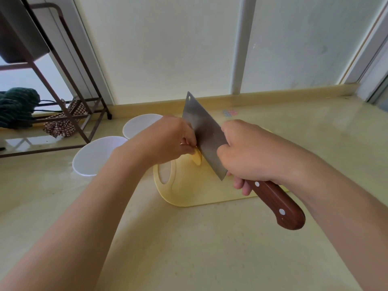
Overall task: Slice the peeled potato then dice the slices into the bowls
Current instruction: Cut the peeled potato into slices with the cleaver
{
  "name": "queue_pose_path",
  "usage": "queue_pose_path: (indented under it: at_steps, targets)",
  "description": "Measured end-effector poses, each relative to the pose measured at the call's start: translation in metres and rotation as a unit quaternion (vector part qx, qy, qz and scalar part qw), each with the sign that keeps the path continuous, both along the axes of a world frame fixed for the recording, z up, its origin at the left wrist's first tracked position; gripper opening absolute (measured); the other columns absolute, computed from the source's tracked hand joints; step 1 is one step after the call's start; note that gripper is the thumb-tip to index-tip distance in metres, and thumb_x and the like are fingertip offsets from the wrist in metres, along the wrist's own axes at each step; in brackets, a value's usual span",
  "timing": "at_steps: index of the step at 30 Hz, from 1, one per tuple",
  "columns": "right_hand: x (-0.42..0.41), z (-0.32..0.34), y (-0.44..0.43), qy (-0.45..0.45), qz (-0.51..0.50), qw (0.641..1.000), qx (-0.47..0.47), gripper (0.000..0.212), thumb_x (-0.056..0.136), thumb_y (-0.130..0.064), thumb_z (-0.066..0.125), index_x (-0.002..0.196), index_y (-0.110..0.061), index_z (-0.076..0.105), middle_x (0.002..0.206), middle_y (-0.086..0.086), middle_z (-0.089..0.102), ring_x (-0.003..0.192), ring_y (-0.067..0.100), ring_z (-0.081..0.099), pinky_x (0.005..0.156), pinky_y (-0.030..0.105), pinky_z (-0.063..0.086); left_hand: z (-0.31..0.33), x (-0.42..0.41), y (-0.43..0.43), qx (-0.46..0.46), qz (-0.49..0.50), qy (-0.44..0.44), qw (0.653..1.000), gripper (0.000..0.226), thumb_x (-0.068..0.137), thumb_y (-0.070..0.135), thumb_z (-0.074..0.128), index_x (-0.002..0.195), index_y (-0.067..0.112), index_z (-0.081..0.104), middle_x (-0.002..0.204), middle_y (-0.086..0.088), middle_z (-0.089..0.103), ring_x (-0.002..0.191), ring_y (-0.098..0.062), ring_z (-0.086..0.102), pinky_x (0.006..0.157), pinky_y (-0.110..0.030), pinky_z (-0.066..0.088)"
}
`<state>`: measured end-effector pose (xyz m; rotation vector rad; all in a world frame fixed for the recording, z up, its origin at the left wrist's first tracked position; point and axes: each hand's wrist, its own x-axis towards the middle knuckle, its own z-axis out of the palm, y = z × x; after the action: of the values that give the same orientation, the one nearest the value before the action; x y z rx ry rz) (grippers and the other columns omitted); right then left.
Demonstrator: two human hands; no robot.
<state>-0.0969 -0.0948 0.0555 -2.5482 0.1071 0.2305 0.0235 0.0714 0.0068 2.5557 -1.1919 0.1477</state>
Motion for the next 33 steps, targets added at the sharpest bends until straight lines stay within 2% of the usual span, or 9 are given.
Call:
queue_pose_path:
  at_steps: [5,8,14,18,21,24,28,33]
  targets:
    - [0.001,0.004,-0.002,-0.001,0.032,0.998,-0.052,0.011,0.097,-0.009,0.039,0.097,-0.005,0.048,0.065,0.017,0.069,0.040,0.023,0.061,0.038,0.020,0.042,-0.002,0.001,0.000,-0.012,-0.019,-0.025,0.999,0.005,0.080,0.017,0.079,0.085,0.018,0.080,0.080,0.006,0.071,0.073,-0.017,0.061,0.073,-0.034,0.049]
    - [0.001,0.009,-0.005,0.006,0.046,0.996,-0.075,0.010,0.099,-0.011,0.039,0.103,-0.009,0.048,0.062,0.015,0.066,0.037,0.022,0.058,0.037,0.020,0.041,-0.005,0.003,0.001,-0.020,-0.026,-0.034,0.999,0.005,0.080,0.016,0.079,0.084,0.018,0.080,0.077,0.006,0.072,0.069,-0.017,0.060,0.069,-0.034,0.048]
    - [-0.002,0.017,-0.008,0.023,0.066,0.991,-0.118,0.014,0.099,-0.009,0.038,0.086,-0.015,0.040,0.061,0.015,0.066,0.039,0.024,0.059,0.037,0.019,0.040,-0.007,0.004,-0.001,-0.025,-0.039,-0.039,0.998,0.005,0.081,0.016,0.078,0.085,0.017,0.080,0.076,0.005,0.073,0.070,-0.020,0.063,0.069,-0.037,0.050]
    - [0.000,0.018,-0.012,0.039,0.077,0.987,-0.139,0.010,0.096,-0.008,0.040,0.094,-0.005,0.049,0.060,0.015,0.069,0.039,0.025,0.060,0.038,0.021,0.042,-0.008,0.004,-0.001,-0.025,-0.051,-0.052,0.997,0.005,0.080,0.016,0.078,0.085,0.018,0.080,0.077,0.005,0.073,0.070,-0.020,0.063,0.068,-0.038,0.050]
    - [0.002,0.016,-0.012,0.041,0.078,0.987,-0.137,0.008,0.097,-0.010,0.039,0.091,-0.010,0.045,0.064,0.016,0.070,0.038,0.025,0.059,0.039,0.022,0.042,-0.009,0.006,0.000,-0.024,-0.055,-0.064,0.996,0.004,0.079,0.014,0.079,0.083,0.017,0.080,0.075,0.005,0.073,0.067,-0.020,0.063,0.066,-0.036,0.050]
    - [0.007,0.012,-0.013,0.039,0.077,0.988,-0.125,0.016,0.097,-0.011,0.038,0.083,-0.019,0.036,0.073,0.018,0.071,0.038,0.025,0.056,0.039,0.023,0.042,-0.011,0.006,0.003,-0.038,-0.070,-0.084,0.993,0.004,0.076,0.011,0.081,0.079,0.015,0.080,0.071,0.004,0.073,0.061,-0.021,0.064,0.064,-0.037,0.050]
    - [0.015,0.006,-0.012,0.036,0.084,0.987,-0.134,0.006,0.096,-0.010,0.039,0.094,-0.011,0.044,0.062,0.016,0.068,0.037,0.025,0.056,0.041,0.025,0.044,-0.013,0.007,0.005,-0.051,-0.078,-0.092,0.991,0.006,0.074,0.009,0.081,0.077,0.014,0.079,0.069,0.004,0.072,0.058,-0.021,0.063,0.063,-0.039,0.051]
    - [0.026,-0.011,-0.001,0.059,0.094,0.985,-0.136,0.008,0.099,-0.007,0.039,0.096,-0.009,0.046,0.074,0.020,0.067,0.042,0.026,0.057,0.039,0.024,0.045,-0.016,0.010,0.004,-0.057,-0.077,-0.067,0.993,0.006,0.075,0.018,0.075,0.077,0.016,0.079,0.071,0.004,0.072,0.063,-0.019,0.064,0.064,-0.038,0.051]
